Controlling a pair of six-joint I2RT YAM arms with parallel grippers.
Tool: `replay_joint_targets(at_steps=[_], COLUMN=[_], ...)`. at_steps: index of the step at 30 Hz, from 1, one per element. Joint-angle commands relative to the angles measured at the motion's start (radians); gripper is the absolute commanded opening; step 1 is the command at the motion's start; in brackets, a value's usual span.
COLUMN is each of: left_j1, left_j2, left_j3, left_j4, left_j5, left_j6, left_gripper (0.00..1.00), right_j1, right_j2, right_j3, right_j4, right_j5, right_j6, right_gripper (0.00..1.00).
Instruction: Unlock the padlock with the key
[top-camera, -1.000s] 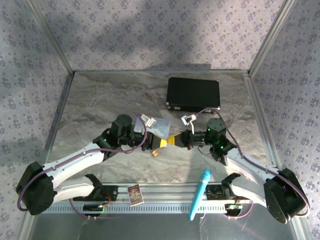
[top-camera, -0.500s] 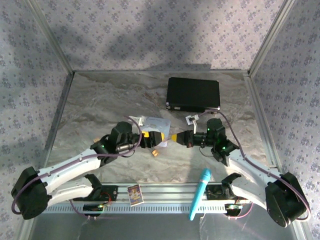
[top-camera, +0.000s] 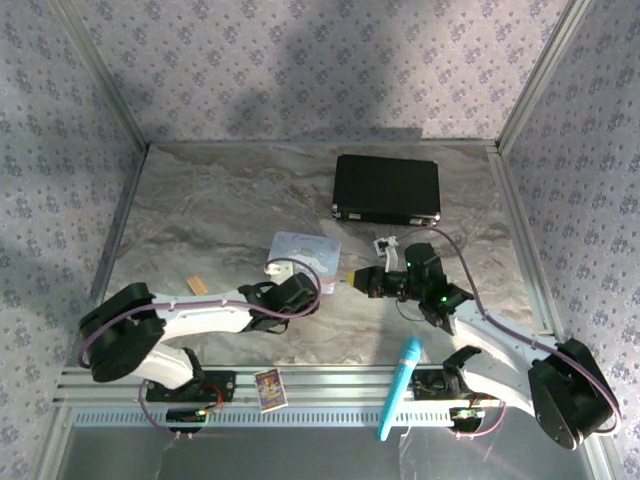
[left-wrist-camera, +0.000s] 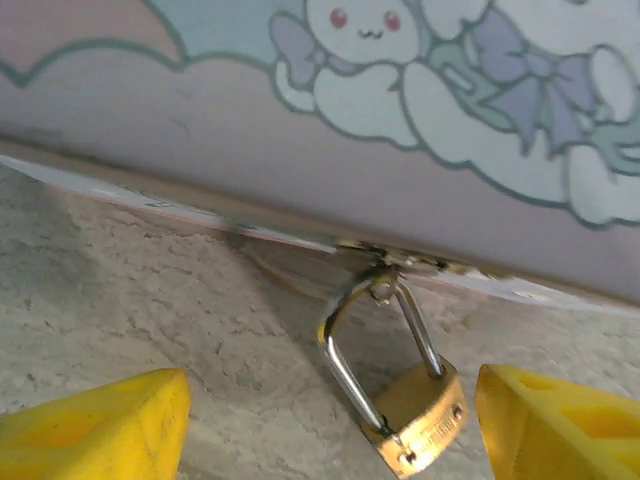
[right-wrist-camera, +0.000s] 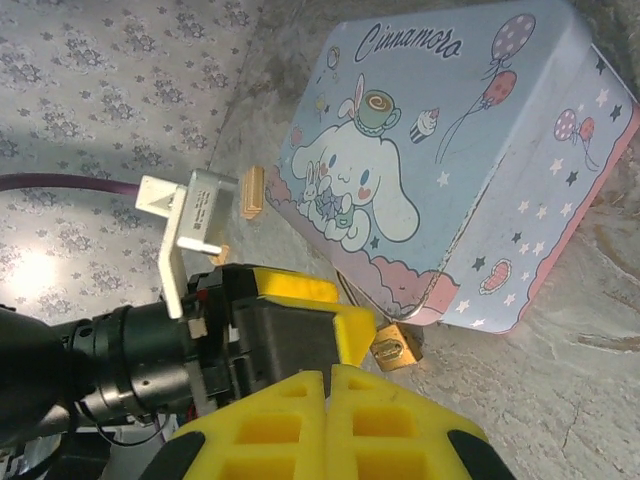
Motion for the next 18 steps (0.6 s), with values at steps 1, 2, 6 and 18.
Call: replay_joint_targets(at_steps=[1, 2, 6, 18], left_j1=[-0.014, -0.012, -0.006, -0.001], left_j2=[0.059, 0.079, 0.145, 0.137], left_j3=[0.083, 0.098, 0.164, 0.141], left_j4=[-0.091, -0.101, -0.147, -0.160], left_j5=[-0.118, -0.118, -0.092, 0.029], left_j6=[-0.074, -0.076, -0.062, -0.052], left_gripper=[0.73, 0.72, 0.68, 0.47], right_j1=[0.023, 0.029, 0.041, 0.054], right_j2=[0.018, 0.024, 0.048, 0.045], right_j3=[-0.009, -0.009, -0.007, -0.027], right_j4=[0.017, 0.022, 0.034, 0.034], right_j5=[0.037, 0.041, 0.051, 0.068], right_j6=[-0.009, -0.007, -0.008, 0.003], right_gripper=[0.00, 0.00, 0.00, 0.00])
